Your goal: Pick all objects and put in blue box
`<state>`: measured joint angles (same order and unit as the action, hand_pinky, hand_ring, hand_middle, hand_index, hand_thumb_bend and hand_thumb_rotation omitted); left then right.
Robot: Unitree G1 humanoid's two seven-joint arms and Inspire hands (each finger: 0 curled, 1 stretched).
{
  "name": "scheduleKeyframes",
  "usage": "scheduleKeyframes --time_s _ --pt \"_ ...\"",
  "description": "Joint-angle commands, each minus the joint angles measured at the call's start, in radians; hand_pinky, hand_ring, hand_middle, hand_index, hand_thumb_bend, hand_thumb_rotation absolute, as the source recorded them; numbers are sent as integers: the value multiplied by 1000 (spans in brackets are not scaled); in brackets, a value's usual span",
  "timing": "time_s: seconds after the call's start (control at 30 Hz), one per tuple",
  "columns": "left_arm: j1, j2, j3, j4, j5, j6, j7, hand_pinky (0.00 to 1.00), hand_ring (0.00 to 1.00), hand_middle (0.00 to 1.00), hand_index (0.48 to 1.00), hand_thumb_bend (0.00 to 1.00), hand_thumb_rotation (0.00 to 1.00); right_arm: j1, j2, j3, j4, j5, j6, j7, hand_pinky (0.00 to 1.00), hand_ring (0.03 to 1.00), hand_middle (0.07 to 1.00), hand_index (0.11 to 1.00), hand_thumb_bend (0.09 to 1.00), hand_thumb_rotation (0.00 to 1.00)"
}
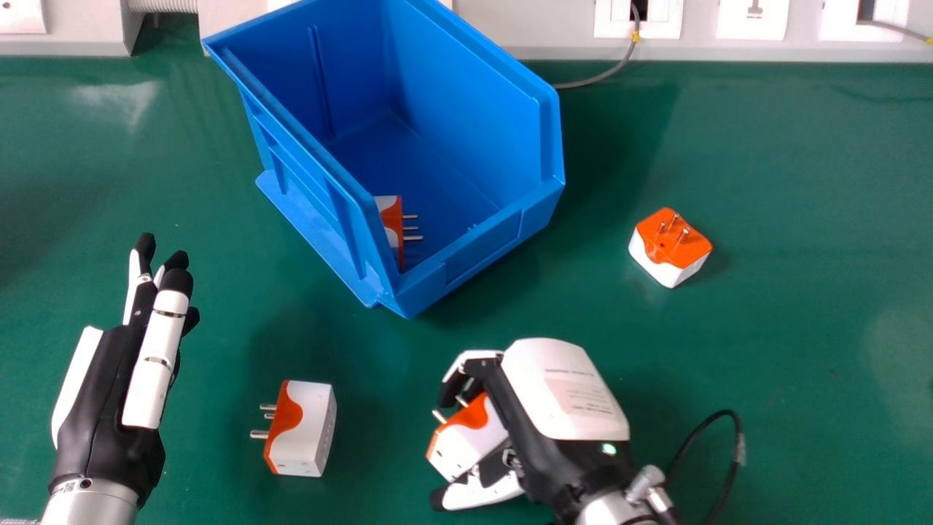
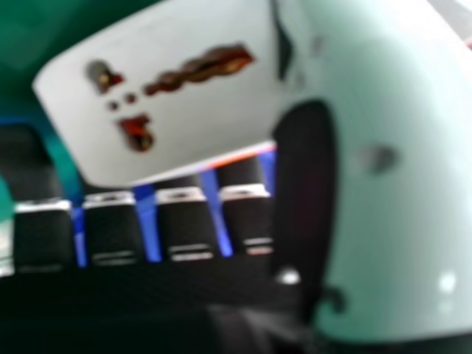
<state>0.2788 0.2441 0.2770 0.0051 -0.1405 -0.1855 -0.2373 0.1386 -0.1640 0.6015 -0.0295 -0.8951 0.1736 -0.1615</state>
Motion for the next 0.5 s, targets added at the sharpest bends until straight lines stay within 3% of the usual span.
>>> scheduleKeyframes --time_s 0.0,0.27,0.47 --pt "0 4 3 -27 -7 -13 0 965 997 996 1000 473 1000 12 0 -18 -91 14 -4 15 307 431 528 548 489 0" --pt "-6 6 2 -26 5 -12 6 964 996 995 1000 476 1000 70 -8 -62 -303 29 17 107 322 433 525 527 492 0" --pt "-10 8 3 -20 4 -9 6 964 996 995 1000 473 1000 91 -1 -99 -401 46 10 149 322 435 527 531 491 0"
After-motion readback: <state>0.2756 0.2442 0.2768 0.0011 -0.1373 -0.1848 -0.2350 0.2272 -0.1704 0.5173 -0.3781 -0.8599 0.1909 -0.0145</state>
